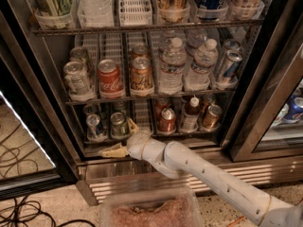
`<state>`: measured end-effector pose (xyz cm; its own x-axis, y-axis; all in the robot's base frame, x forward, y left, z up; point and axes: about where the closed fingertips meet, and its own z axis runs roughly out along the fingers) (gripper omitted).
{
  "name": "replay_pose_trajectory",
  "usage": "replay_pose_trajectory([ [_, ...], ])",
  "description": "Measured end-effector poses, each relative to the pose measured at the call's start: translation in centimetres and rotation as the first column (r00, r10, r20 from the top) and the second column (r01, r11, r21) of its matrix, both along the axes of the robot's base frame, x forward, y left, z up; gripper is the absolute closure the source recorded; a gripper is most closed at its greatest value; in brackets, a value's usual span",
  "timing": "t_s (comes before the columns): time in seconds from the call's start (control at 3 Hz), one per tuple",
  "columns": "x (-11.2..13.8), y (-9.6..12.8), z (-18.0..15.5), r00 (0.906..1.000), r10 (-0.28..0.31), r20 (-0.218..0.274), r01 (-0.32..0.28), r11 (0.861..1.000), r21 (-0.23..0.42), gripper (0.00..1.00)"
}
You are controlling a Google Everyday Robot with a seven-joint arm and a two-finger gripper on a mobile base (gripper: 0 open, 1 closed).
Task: Pick green can from bottom shelf of fridge
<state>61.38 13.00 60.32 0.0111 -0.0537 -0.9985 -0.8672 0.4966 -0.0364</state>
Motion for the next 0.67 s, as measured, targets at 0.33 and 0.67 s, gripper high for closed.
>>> replay_pose_trajectory([
  [0.33, 0.40, 0.89, -0.04, 1.0000, -0.002, 0.001, 0.002, 1.000, 0.011, 0.00],
  [0.67, 0.52, 0.97, -0.36, 0.9990, -0.043, -0.009, 0.043, 0.999, -0.015, 0.17],
])
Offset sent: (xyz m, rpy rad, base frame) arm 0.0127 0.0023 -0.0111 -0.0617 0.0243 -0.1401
